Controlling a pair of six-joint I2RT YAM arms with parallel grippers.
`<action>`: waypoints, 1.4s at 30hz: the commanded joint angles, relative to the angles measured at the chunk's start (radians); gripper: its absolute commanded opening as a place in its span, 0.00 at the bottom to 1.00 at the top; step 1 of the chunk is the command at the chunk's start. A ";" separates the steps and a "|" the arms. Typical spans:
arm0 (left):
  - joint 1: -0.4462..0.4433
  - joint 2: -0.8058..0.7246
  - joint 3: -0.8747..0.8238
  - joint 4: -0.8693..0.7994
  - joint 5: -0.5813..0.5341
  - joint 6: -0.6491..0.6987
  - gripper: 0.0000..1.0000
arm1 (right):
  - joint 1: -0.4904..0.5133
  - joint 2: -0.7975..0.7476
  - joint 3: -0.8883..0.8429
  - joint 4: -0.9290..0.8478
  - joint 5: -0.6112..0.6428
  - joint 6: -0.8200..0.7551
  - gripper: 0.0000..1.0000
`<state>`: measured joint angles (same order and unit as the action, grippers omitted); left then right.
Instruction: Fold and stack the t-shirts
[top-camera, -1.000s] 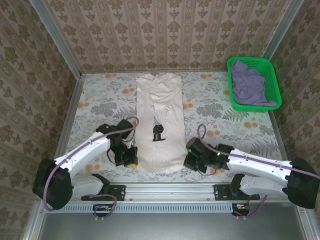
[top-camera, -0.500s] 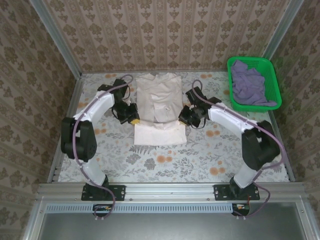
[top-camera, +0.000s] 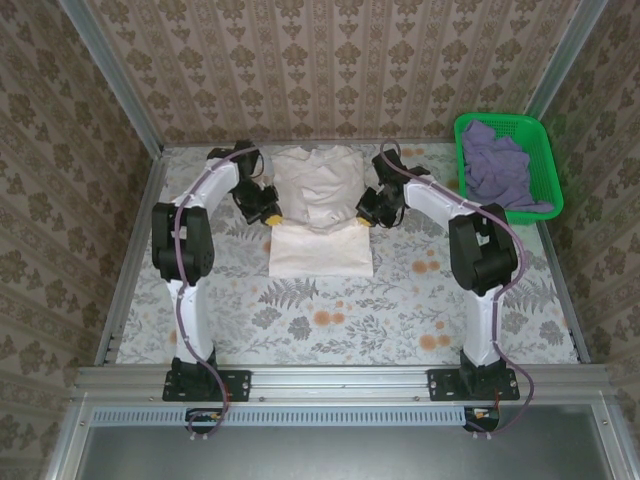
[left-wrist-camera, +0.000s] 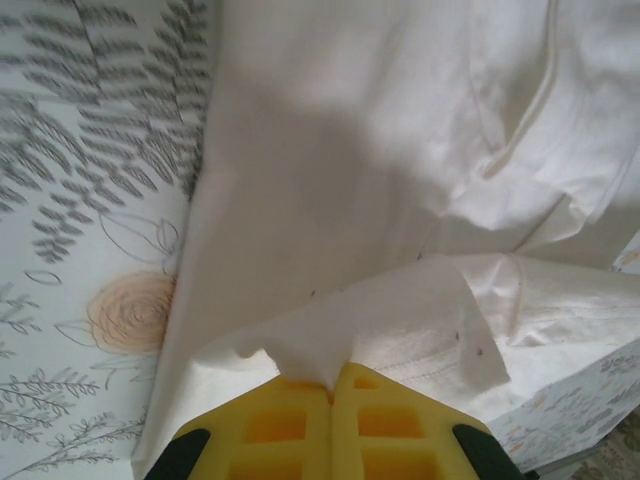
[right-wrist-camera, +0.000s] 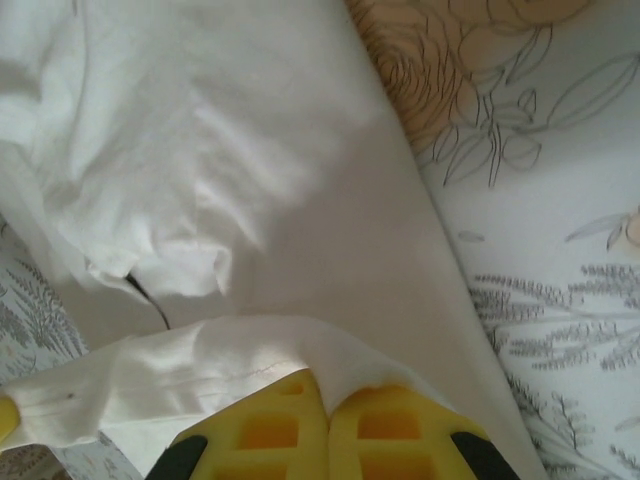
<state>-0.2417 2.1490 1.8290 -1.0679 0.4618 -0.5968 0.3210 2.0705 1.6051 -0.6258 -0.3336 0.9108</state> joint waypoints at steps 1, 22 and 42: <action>0.022 0.050 0.083 -0.044 0.002 0.027 0.00 | -0.015 0.051 0.075 -0.053 -0.037 -0.023 0.00; 0.066 -0.123 0.025 0.037 -0.147 0.000 0.52 | -0.100 -0.103 0.019 -0.075 -0.047 -0.089 0.44; -0.186 -0.224 -0.608 0.301 -0.111 0.019 0.32 | 0.150 -0.141 -0.522 0.322 -0.120 0.044 0.10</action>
<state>-0.4244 1.9404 1.2938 -0.7654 0.4007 -0.6052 0.4633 1.9312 1.1507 -0.3531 -0.4660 0.9203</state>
